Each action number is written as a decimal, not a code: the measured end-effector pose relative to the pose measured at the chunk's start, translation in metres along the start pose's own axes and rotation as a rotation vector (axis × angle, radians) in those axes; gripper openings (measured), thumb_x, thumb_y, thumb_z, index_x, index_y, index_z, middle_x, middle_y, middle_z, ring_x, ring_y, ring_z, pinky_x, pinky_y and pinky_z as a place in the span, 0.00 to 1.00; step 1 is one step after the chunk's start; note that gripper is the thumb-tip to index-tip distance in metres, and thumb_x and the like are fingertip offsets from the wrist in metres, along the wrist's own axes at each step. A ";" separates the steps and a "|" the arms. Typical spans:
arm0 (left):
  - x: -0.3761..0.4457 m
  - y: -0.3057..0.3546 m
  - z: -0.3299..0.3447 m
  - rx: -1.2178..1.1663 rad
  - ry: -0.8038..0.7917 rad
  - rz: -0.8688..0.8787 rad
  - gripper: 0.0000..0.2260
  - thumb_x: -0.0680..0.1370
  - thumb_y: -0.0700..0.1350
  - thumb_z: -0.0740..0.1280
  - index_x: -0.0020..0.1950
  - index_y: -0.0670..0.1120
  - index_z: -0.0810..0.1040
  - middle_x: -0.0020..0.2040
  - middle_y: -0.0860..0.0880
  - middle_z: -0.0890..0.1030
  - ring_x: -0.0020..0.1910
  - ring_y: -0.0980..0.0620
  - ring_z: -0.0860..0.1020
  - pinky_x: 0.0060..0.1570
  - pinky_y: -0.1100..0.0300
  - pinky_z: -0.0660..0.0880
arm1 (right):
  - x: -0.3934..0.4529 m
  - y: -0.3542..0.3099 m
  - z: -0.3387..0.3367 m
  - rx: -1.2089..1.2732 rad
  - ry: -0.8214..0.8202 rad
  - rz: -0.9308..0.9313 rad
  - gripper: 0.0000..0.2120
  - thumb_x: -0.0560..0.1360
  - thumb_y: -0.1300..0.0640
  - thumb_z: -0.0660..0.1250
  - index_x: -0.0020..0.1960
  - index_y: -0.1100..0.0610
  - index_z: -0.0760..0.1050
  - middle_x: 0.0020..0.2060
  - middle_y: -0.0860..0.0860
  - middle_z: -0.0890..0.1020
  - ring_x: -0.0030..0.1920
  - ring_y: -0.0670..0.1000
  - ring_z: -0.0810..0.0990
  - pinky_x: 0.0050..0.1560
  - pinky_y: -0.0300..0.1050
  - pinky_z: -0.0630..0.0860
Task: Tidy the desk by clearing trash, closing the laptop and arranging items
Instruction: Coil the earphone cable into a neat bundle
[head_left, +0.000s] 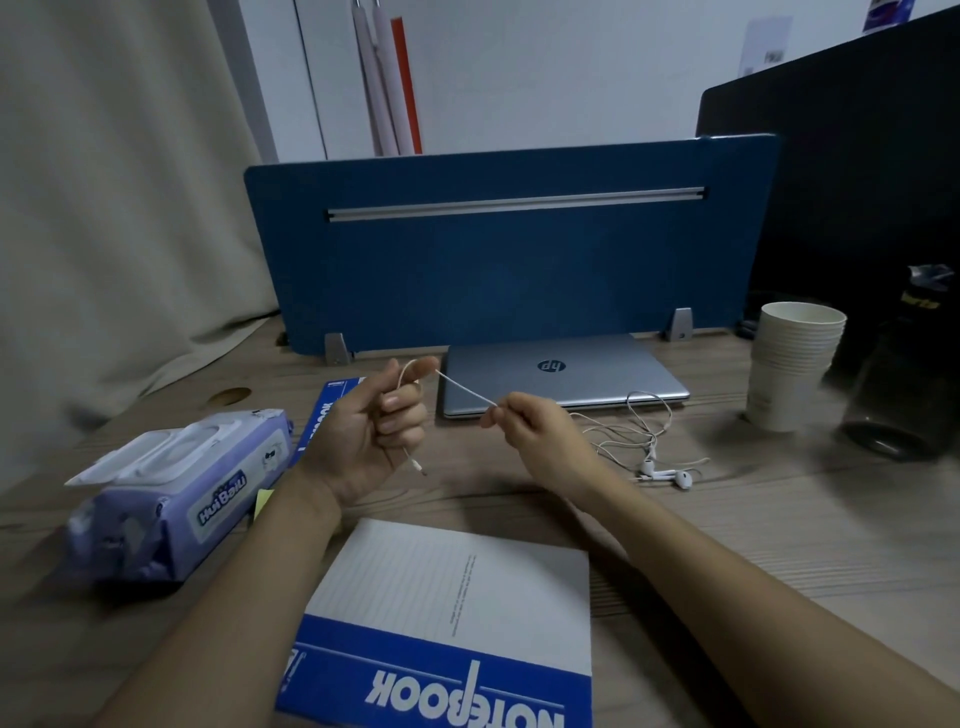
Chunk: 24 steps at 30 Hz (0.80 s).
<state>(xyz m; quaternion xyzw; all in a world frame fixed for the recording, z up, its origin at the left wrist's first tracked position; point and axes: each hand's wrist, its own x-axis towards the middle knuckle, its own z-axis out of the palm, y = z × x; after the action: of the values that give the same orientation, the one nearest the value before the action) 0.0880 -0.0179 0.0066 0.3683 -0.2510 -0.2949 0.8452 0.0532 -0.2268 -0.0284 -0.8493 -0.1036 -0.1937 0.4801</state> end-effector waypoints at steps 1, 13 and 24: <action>0.000 0.001 0.000 -0.025 -0.008 0.020 0.17 0.82 0.48 0.55 0.59 0.42 0.80 0.29 0.54 0.69 0.25 0.59 0.64 0.24 0.68 0.60 | 0.001 0.002 -0.002 -0.058 0.011 0.004 0.12 0.80 0.58 0.60 0.44 0.53 0.80 0.23 0.40 0.72 0.27 0.39 0.70 0.31 0.37 0.62; 0.009 0.003 -0.011 0.111 0.322 0.413 0.23 0.79 0.26 0.50 0.71 0.41 0.69 0.62 0.46 0.81 0.63 0.49 0.79 0.59 0.60 0.77 | -0.020 -0.024 0.006 -0.539 -0.437 -0.234 0.13 0.81 0.51 0.56 0.58 0.52 0.77 0.51 0.55 0.84 0.52 0.59 0.80 0.51 0.54 0.76; 0.006 -0.030 -0.002 1.100 0.158 -0.110 0.22 0.72 0.30 0.52 0.51 0.47 0.82 0.33 0.46 0.82 0.26 0.48 0.73 0.28 0.56 0.67 | -0.019 -0.040 -0.008 -0.368 -0.058 -0.374 0.07 0.78 0.52 0.63 0.46 0.50 0.79 0.41 0.46 0.83 0.41 0.50 0.79 0.40 0.49 0.75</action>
<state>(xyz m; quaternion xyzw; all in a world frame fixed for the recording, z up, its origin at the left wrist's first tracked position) 0.0848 -0.0375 -0.0164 0.7885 -0.2844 -0.1357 0.5282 0.0201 -0.2123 -0.0017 -0.8936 -0.2354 -0.2702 0.2702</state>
